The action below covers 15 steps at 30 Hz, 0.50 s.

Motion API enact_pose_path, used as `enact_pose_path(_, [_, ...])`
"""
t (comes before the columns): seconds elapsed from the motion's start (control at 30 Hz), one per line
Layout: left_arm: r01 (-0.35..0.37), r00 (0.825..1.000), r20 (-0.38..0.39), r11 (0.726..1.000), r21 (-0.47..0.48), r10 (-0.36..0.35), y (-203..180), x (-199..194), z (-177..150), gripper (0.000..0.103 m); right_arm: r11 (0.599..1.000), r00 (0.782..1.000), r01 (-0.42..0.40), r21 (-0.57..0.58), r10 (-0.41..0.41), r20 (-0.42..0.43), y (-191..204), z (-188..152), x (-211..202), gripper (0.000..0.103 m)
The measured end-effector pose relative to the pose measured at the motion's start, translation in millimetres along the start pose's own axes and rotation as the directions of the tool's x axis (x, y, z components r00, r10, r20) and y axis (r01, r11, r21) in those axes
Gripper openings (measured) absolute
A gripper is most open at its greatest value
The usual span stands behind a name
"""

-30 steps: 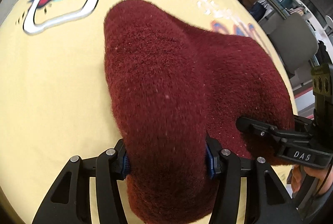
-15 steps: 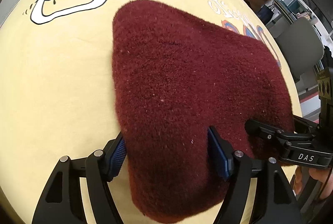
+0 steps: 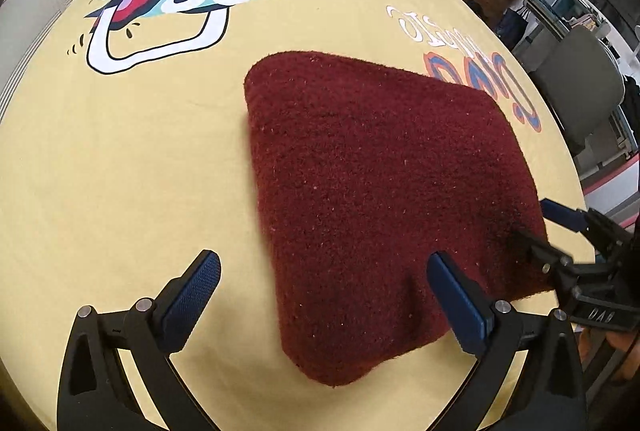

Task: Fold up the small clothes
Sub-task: 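Lower the folded bundle onto the bedspread and open both grippers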

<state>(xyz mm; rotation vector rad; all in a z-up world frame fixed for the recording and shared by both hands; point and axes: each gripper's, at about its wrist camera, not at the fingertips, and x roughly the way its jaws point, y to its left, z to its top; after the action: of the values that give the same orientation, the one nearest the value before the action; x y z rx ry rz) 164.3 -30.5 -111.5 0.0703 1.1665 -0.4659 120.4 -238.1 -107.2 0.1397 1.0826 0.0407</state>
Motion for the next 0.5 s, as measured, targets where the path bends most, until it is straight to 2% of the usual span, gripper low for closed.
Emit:
enact_pose_path(0.03, [-0.016,1.0,0.005,1.0,0.008,0.016,-1,2,1,0.102,1.0,1.0,0.01,-0.007,-0.01,0.003,0,-4,1,0.094])
enact_pose_path(0.13, [-0.081,0.997,-0.003,0.996,0.044,0.081,-5,13,-6,0.102,0.999,0.998,0.052,-0.017,-0.051,0.02,-7,-18,4,0.099])
enact_pose_path(0.23, [-0.09,0.996,-0.021,0.995,0.045,0.091,0,26,-12,0.102,0.997,0.997,0.074,0.004,-0.074,0.012,-19,-23,12,0.1])
enact_pose_path(0.37, [-0.078,0.997,-0.002,0.996,0.04,0.079,6,33,-19,0.102,0.993,0.993,0.121,0.013,-0.121,-0.011,-36,-33,27,0.102])
enact_pose_path(0.5, [-0.081,0.997,0.018,0.996,0.036,0.081,6,41,-29,0.103,0.995,0.996,0.088,0.057,-0.087,-0.006,-51,-45,36,0.102])
